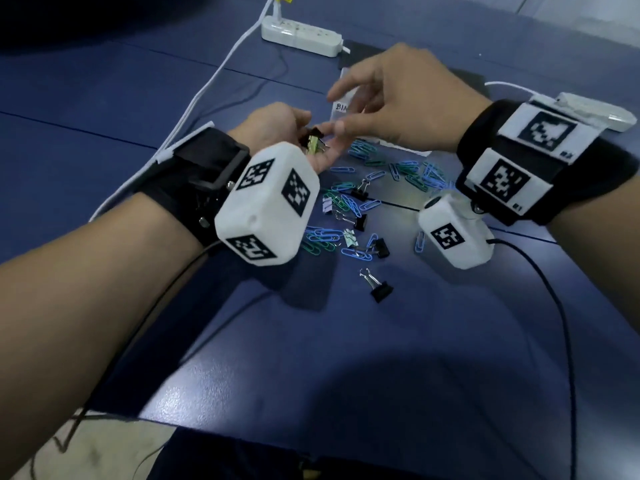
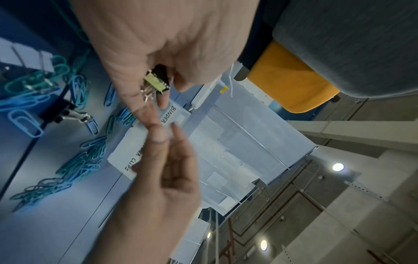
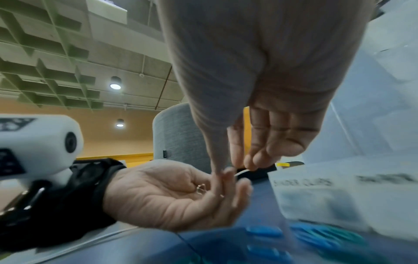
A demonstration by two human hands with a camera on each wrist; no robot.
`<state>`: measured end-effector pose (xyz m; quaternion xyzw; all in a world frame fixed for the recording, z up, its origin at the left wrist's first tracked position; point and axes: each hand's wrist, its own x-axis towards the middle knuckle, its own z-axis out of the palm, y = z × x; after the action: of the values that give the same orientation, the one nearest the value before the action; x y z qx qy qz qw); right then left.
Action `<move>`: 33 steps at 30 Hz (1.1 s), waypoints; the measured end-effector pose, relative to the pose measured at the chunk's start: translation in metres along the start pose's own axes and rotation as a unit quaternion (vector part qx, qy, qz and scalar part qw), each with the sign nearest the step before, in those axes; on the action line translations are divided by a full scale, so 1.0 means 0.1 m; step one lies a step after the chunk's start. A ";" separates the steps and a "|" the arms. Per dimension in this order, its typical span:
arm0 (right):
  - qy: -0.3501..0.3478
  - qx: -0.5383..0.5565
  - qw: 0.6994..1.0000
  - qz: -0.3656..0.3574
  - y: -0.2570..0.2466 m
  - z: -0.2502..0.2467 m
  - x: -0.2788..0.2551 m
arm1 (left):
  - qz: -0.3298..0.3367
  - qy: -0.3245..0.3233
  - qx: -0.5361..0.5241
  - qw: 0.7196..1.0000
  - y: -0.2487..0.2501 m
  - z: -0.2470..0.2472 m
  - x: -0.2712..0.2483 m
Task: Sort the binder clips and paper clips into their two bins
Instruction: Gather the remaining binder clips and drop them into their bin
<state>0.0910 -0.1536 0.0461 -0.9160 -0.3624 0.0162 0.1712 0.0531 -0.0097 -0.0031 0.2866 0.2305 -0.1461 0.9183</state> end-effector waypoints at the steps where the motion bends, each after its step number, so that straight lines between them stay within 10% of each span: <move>1: 0.004 -0.005 1.000 0.007 0.05 -0.02 -0.06 | 0.004 0.014 0.010 1.000 0.01 0.01 0.00; 10: -0.098 -0.047 0.993 0.037 0.16 0.27 -0.35 | 0.069 0.071 0.051 0.994 0.04 -0.03 -0.06; 25: -0.018 0.012 0.994 0.107 0.09 0.21 -0.36 | 0.047 0.050 0.145 0.987 -0.16 -0.02 -0.15; 33: 0.008 0.021 1.000 0.021 -0.28 0.11 -0.19 | -0.008 -0.018 0.086 0.996 -0.26 0.01 -0.24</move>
<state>0.0566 -0.1440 0.0427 -0.9197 -0.3417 0.0202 0.1926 0.0227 -0.0271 -0.0024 0.3605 0.2028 -0.1777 0.8929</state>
